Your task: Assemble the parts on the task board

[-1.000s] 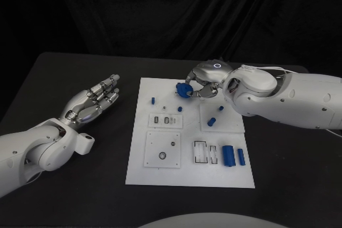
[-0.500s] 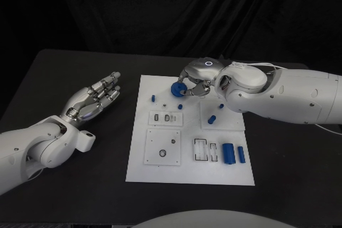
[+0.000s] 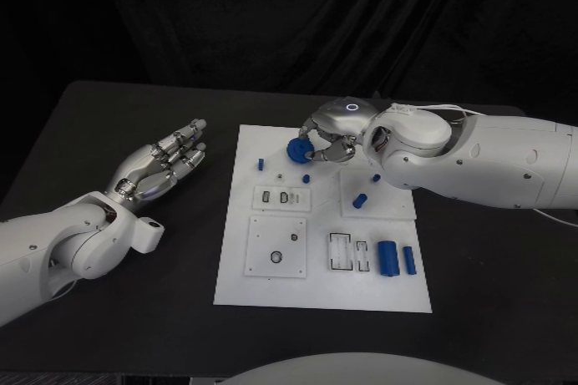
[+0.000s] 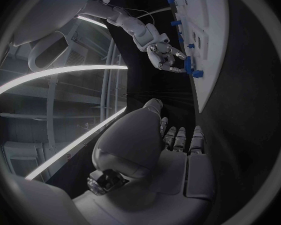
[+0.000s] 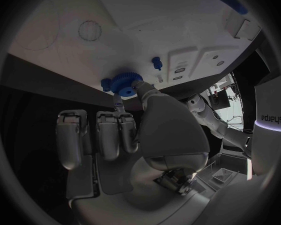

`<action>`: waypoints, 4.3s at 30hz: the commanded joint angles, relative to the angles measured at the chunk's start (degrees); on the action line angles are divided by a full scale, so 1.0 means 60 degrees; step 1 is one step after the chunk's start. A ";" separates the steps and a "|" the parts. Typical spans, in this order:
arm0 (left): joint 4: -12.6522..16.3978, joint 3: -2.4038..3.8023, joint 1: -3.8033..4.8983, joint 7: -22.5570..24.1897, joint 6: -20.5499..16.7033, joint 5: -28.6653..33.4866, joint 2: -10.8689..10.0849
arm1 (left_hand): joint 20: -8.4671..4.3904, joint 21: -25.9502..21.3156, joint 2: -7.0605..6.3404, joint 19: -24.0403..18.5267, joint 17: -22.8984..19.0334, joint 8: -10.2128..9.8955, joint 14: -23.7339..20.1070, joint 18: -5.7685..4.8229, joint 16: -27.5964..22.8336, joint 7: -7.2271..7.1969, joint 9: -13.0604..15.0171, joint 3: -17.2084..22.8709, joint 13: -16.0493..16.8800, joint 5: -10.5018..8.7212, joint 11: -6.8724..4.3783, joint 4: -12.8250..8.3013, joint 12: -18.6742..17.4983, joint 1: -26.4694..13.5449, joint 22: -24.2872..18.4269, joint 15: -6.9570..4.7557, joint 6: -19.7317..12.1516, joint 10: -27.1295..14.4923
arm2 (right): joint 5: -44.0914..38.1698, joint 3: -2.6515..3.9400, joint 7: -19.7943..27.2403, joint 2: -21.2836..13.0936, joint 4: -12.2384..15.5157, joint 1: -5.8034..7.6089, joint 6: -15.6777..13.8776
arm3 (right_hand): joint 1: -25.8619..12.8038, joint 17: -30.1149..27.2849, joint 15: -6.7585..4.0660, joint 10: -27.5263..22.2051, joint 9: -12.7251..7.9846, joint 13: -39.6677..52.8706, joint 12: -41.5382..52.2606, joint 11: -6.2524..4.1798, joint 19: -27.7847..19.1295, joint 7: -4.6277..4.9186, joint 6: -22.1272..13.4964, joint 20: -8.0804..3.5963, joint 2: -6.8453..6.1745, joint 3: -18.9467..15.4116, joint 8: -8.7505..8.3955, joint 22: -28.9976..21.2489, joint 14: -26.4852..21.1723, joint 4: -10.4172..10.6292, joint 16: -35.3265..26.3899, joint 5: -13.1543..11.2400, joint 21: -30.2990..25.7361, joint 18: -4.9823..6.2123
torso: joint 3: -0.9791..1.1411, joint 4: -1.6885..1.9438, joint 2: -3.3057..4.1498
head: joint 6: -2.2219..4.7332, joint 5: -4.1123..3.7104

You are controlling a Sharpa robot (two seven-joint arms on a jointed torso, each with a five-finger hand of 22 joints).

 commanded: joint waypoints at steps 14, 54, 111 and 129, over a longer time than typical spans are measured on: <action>-0.0044 0.0007 -0.0009 0.1202 0.0150 -0.0005 0.0035 | 0.0089 -0.0058 -0.0051 0.0010 -0.0010 0.0007 -0.0005 0.0024 -0.0034 0.0034 -0.0011 0.0067 -0.0015 -0.0078 0.0064 -0.0007 -0.0023 -0.0068 -0.0012 0.0086 -0.0076 -0.0019 | -0.0071 0.0006 0.0021 -0.0016 -0.0035 -0.0039 0.0258 | -0.0175 0.2514 0.0078 0.0996 -0.0442 0.2513 0.0026 0.0079 0.0570 0.0051 -0.0876 0.0075 0.0077 -0.0141 -0.0029 0.2264 0.0999 -0.0124 0.0027 -0.0997 -0.0411 0.0113 | 0.0005 -0.0003 -0.0008 | -0.0022 -0.0013; 0.0011 0.0006 -0.0024 0.1327 0.0135 -0.0005 0.0118 | 0.0095 -0.0058 -0.0021 0.0010 -0.0010 0.0022 -0.0005 0.0018 -0.0034 0.0046 0.0000 0.0086 -0.0009 0.0186 0.0081 0.0049 -0.0017 -0.0134 -0.0012 0.0098 -0.0010 -0.0003 | 0.1721 -0.0029 0.1068 -0.4630 0.1438 0.0189 -0.1228 | -0.0108 0.2514 -0.0028 0.0996 -0.0485 0.2513 0.0026 -0.0033 0.0931 -0.0067 -0.0069 -0.0026 -0.0166 -0.0632 0.0082 0.2471 0.0999 0.0350 0.0027 -0.1893 0.0064 -0.0038 | -0.0021 -0.0036 -0.0063 | 0.0268 -0.0913; -0.0011 0.0005 -0.0041 0.1287 0.0284 -0.0005 0.0051 | 0.0116 -0.0058 -0.0004 0.0010 -0.0010 0.0019 -0.0005 0.0021 -0.0034 0.0153 -0.0002 0.0131 -0.0010 0.0174 0.0078 0.0045 -0.0018 -0.0159 -0.0012 0.0115 -0.0012 -0.0004 | 0.1460 -0.0029 0.0767 -0.3955 0.0678 -0.0921 -0.1273 | 0.0982 0.2514 -0.0004 0.0996 -0.0652 0.2513 0.0026 0.0001 0.0379 -0.0029 -0.0551 -0.0007 -0.0211 -0.0657 -0.0020 0.2139 0.0999 0.0472 0.0027 -0.1691 -0.0796 0.0205 | -0.0034 -0.0023 -0.0071 | 0.0129 -0.0917; -0.0028 0.0005 -0.0046 0.1241 0.0345 -0.0005 0.0060 | 0.0131 -0.0058 -0.0001 0.0010 -0.0010 0.0017 -0.0005 0.0022 -0.0034 0.0156 -0.0003 0.0141 -0.0010 0.0161 0.0087 0.0042 -0.0019 -0.0160 -0.0012 0.0126 -0.0019 -0.0007 | 0.1442 -0.0028 0.0468 -0.3843 0.0548 -0.0944 -0.1320 | 0.0984 0.2514 0.0013 0.0996 -0.0603 0.2513 0.0026 0.0038 0.0230 0.0035 -0.0302 0.0004 -0.0088 -0.0714 0.0158 0.2037 0.0999 0.0547 0.0027 -0.1877 -0.1077 0.0273 | -0.0036 -0.0033 -0.0070 | 0.0118 -0.0874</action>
